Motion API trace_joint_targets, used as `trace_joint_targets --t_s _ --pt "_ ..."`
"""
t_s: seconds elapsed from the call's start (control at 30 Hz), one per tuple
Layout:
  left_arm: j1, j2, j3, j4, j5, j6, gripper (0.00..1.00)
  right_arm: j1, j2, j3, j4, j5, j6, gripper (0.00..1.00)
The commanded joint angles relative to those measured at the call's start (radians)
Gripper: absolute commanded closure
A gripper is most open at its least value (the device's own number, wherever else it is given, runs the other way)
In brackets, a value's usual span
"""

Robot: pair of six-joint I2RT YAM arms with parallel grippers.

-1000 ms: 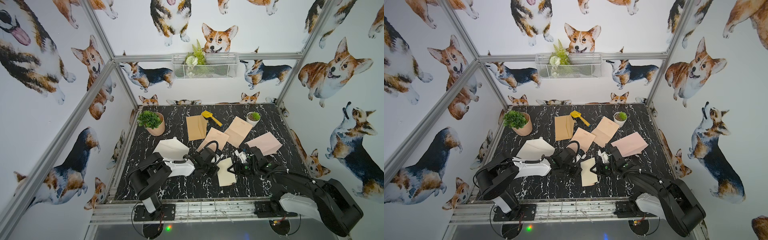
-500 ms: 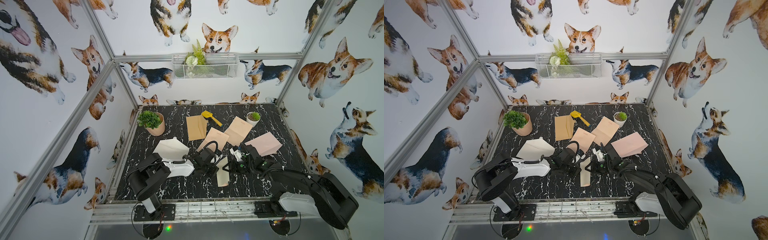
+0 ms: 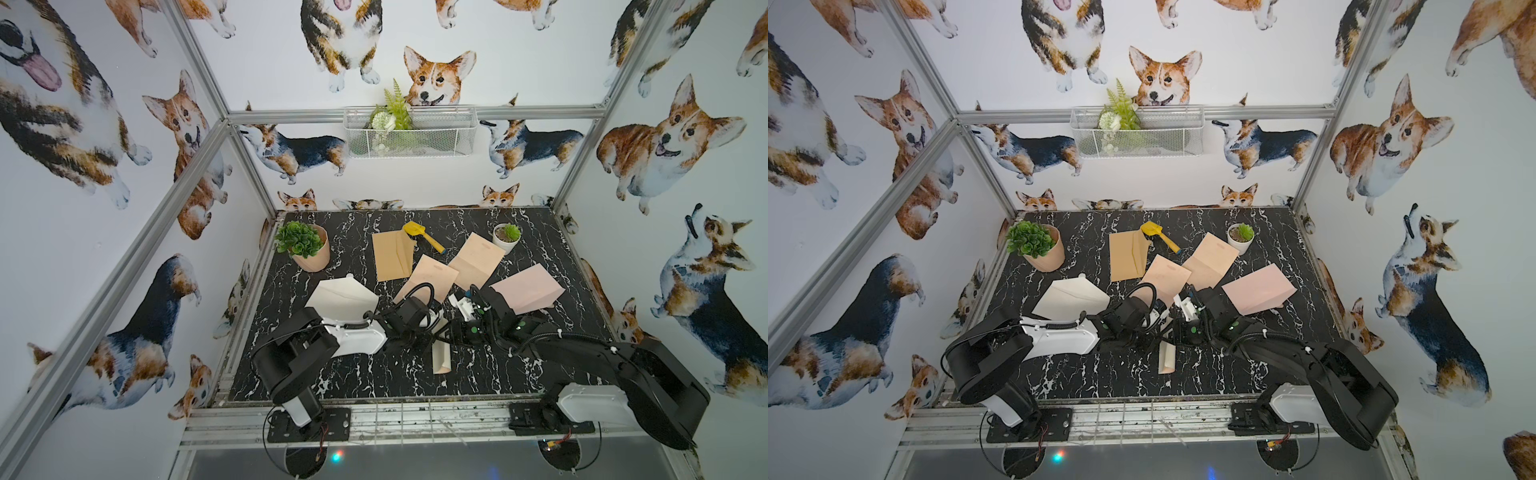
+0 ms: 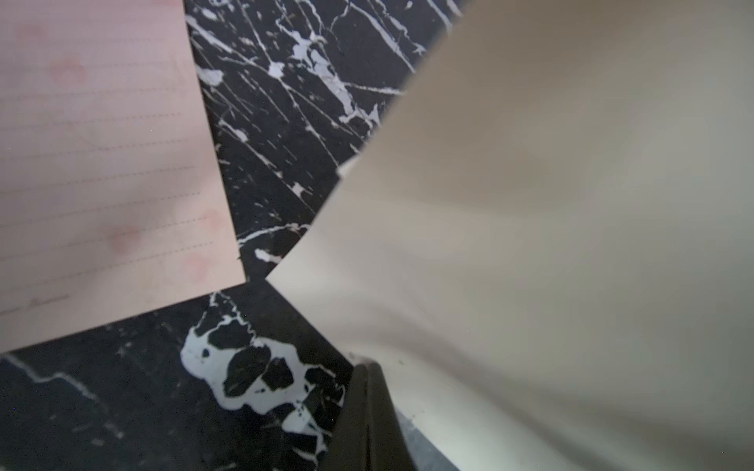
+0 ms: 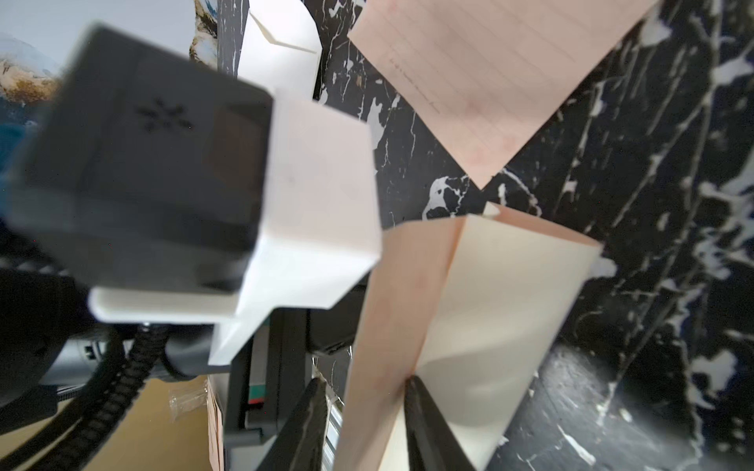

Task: Take the letter paper out of the envelope
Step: Unfold the letter paper at the center of the board.

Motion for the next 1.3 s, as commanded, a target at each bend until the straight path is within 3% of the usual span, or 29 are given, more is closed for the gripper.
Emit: trace_joint_targets --t_s 0.0,0.4,0.47,0.57,0.63,1.13,1.27 --pt "-0.001 -0.022 -0.008 0.002 -0.005 0.0 1.0 0.031 0.02 0.039 0.064 0.011 0.022 0.64" --pt "0.045 -0.078 -0.072 0.077 0.018 -0.043 1.0 0.124 0.074 0.083 0.133 0.052 0.053 0.65" --pt "0.055 -0.084 -0.081 0.094 0.031 -0.053 1.0 0.135 0.069 0.104 0.11 0.06 0.043 0.68" --pt "0.077 -0.11 -0.111 0.128 0.037 -0.071 1.0 0.137 0.07 0.117 0.066 0.074 0.025 0.88" --pt "0.093 -0.137 -0.133 0.141 0.03 -0.079 1.0 0.137 0.069 0.121 0.031 0.086 0.013 0.94" --pt "0.183 -0.297 -0.238 0.207 0.038 -0.102 1.0 0.103 -0.057 0.179 -0.338 0.226 -0.134 1.0" --pt "0.192 -0.348 -0.267 0.219 0.022 -0.097 1.0 0.1 -0.077 0.276 -0.585 0.34 -0.245 1.0"
